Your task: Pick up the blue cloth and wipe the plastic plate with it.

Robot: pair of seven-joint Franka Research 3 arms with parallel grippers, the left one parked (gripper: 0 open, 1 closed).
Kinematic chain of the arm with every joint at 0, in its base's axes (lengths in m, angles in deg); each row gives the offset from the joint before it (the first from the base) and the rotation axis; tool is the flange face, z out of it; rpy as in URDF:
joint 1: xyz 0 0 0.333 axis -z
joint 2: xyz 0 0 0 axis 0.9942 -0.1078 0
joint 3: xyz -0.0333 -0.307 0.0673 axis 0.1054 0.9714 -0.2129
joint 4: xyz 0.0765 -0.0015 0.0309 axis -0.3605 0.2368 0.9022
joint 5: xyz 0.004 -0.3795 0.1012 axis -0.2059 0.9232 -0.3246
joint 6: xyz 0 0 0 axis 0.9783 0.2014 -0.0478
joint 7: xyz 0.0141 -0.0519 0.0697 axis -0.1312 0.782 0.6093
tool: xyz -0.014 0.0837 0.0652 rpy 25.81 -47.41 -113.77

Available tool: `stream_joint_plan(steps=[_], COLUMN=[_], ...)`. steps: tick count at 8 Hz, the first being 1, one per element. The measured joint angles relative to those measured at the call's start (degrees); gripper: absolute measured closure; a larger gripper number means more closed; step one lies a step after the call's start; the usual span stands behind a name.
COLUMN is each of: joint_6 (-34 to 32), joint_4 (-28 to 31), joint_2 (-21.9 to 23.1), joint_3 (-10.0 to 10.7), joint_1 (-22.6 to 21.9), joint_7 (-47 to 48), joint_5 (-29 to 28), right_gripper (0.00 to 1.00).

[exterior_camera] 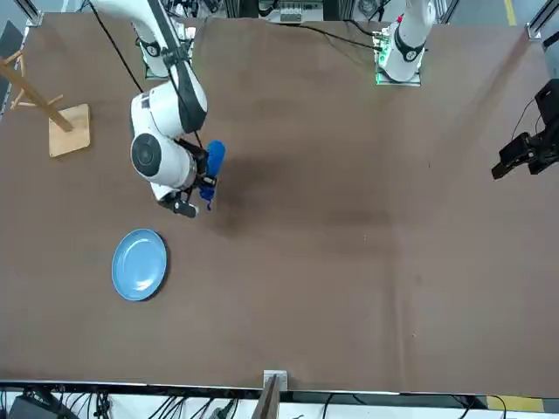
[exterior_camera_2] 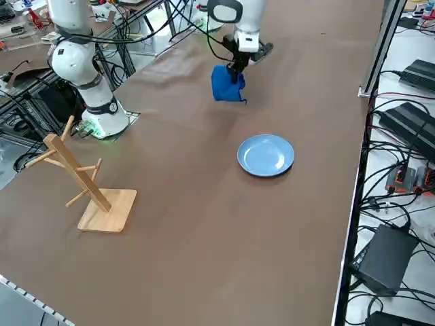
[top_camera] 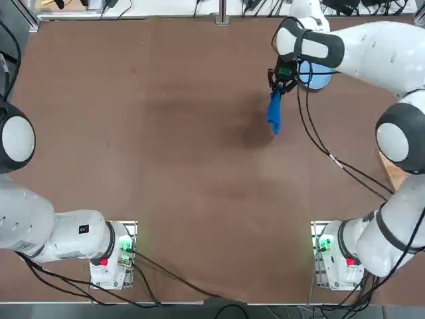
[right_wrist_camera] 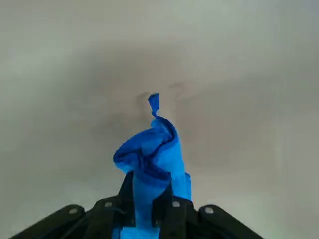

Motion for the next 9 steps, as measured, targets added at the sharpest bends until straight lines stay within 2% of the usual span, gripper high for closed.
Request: stream_joint_plan(steps=[2,5,7,8,9], joint_6=[4.3,7.6,7.9,8.0,8.1], joint_4=[4.1,4.8,3.8,3.0,2.0], joint_2=[0.0,-0.7,-0.6,-0.5,-0.5], joint_3=[0.0,0.0,0.0,0.1,0.2], joint_1=[-0.1,-0.1,0.0,0.3,1.3], joint_7=[0.0,0.3,1.1,1.3,1.4], joint_5=[2.0,3.4,3.5,3.5,4.2], right_gripper=[0.89,0.43,0.07,0.0,0.0])
